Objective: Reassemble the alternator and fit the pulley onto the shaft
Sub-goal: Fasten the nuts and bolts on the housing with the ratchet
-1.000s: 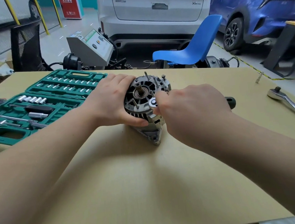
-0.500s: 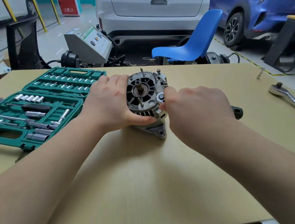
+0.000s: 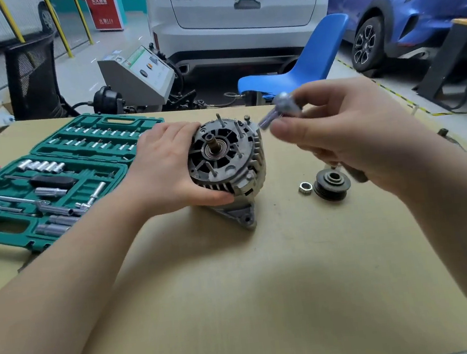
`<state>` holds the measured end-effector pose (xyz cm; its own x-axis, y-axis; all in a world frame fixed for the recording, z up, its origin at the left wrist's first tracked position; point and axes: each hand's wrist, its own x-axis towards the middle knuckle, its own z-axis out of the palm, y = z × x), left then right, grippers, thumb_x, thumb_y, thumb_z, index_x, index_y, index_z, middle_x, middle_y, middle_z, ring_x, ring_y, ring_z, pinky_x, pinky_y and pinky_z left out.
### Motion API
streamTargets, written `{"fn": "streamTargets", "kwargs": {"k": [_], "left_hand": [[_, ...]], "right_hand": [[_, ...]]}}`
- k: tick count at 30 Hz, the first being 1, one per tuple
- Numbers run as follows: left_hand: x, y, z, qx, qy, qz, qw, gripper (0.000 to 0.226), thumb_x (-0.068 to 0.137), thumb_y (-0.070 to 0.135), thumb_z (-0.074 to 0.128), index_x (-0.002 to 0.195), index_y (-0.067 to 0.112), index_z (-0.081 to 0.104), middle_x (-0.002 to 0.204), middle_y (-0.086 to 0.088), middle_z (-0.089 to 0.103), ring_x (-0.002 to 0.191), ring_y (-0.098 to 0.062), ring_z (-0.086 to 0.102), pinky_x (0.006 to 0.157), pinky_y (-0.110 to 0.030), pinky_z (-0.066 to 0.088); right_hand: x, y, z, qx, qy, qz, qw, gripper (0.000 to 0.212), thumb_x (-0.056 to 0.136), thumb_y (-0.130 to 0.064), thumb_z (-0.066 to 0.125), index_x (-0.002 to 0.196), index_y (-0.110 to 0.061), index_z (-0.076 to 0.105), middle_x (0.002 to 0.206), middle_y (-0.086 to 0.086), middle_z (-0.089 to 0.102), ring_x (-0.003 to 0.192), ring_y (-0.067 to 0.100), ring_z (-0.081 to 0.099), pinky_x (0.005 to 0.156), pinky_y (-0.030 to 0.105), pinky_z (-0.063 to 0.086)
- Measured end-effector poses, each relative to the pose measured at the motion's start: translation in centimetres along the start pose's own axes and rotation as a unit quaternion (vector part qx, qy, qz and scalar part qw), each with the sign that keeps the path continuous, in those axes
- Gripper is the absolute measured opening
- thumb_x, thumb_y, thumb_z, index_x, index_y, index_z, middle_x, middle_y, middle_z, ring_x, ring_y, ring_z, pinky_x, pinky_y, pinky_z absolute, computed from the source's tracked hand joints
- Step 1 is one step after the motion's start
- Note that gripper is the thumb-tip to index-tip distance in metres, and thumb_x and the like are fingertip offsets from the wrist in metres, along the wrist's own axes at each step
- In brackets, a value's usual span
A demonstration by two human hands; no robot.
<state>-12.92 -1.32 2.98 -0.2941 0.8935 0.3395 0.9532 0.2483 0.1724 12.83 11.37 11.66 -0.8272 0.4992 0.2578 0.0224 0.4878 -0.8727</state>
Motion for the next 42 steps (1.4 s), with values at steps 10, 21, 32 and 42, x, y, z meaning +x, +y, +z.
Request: {"fn": "streamTargets", "kwargs": {"k": [10, 21, 32, 42], "left_hand": [[0.1, -3.2, -1.9, -0.177, -0.118, -0.013, 0.977, 0.158, 0.039, 0.103, 0.074, 0.171, 0.047, 0.007, 0.172, 0.036, -0.011, 0.160, 0.008, -0.015, 0.132, -0.038, 0.002], [-3.9, 4.6, 4.1, -0.495, 0.145, -0.195, 0.834, 0.093, 0.059, 0.072, 0.094, 0.134, 0.074, 0.039, 0.138, 0.037, 0.062, 0.131, 0.009, 0.060, 0.110, -0.026, 0.047], [-0.4, 2.6, 3.1, -0.544, 0.090, -0.195, 0.811, 0.125, 0.063, 0.103, 0.063, 0.163, 0.031, 0.045, 0.163, 0.006, 0.053, 0.151, -0.019, 0.050, 0.128, -0.057, 0.034], [3.4, 2.4, 1.9, -0.536, 0.035, -0.161, 0.828, 0.085, 0.070, 0.074, 0.082, 0.143, 0.033, 0.069, 0.137, 0.007, 0.074, 0.133, -0.019, 0.067, 0.121, -0.057, 0.044]], "right_hand": [[0.8, 11.5, 2.3, 0.425, 0.072, 0.154, 0.889, 0.021, 0.101, -0.015, 0.058, 0.116, -0.014, 0.072, 0.086, 0.006, 0.061, 0.045, 0.007, 0.032, 0.040, 0.019, 0.031], [3.1, 11.2, 4.8, 0.301, 0.079, 0.177, 0.934, 0.023, 0.104, -0.034, 0.059, 0.120, -0.032, 0.075, 0.108, -0.011, 0.076, 0.051, 0.012, 0.045, 0.042, 0.026, 0.037], [2.1, 10.0, 4.8, 0.157, 0.117, 0.128, 0.972, 0.024, 0.099, -0.038, 0.061, 0.103, -0.022, 0.078, 0.048, 0.003, 0.044, 0.043, 0.018, 0.042, 0.044, 0.027, 0.038], [1.0, 10.2, 4.8, 0.178, 0.191, 0.149, 0.954, 0.021, 0.093, -0.043, 0.064, 0.093, -0.025, 0.075, 0.070, 0.031, 0.058, 0.041, 0.019, 0.045, 0.046, 0.031, 0.040]]}}
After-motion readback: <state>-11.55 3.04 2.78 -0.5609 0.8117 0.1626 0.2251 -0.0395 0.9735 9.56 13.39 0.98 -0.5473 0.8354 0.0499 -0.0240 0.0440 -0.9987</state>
